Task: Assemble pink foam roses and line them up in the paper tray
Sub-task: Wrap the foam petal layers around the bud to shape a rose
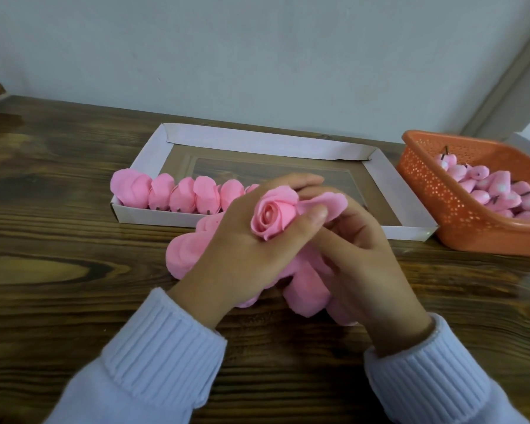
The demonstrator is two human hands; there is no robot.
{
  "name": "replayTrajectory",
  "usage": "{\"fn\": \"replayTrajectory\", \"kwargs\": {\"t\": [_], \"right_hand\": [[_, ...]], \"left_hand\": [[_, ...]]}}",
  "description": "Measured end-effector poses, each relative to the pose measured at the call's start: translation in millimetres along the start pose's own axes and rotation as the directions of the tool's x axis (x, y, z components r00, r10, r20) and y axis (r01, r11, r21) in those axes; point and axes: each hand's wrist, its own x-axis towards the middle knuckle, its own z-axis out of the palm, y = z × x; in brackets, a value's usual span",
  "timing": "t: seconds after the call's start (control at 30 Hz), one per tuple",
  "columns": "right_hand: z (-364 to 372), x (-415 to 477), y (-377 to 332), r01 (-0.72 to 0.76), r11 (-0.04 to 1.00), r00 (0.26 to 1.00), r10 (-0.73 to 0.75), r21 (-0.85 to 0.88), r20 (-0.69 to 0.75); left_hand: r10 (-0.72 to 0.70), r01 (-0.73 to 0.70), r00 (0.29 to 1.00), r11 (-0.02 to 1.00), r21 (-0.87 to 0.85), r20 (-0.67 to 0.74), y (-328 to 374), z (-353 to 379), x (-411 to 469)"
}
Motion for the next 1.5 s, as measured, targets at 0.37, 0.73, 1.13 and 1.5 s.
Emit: {"fn": "replayTrajectory", "kwargs": {"t": [0.37,0.73,1.13,1.5], "right_hand": [[2.7,-2.1,-4.8,0.200,0.817,0.938,-0.318,-0.540,-0.134],[-1.8,-2.9,-9.2,0.296,0.692,0.900,-0.433,-0.658,-0.051],[4.4,-3.4,-5.9,0.244,0.865,0.922,-0.347,-0.438,-0.173],[9.6,-3.1,3.5,0.062,0.909,0.975,-0.143,-0.412,-0.169]], "left_hand": [[0.012,-0.013,0.999,0.998,0.059,0.031,-4.8,0.6,1.8],[-0.014,0.013,1.000,0.999,0.043,0.028,-2.9,1.0,1.4],[-0.219,0.132,0.938,0.942,-0.308,-0.269,-5.2,11.3,0.7],[-0.367,0.219,0.919,0.780,-0.586,-0.145,-4.9,20.7,0.5]]}}
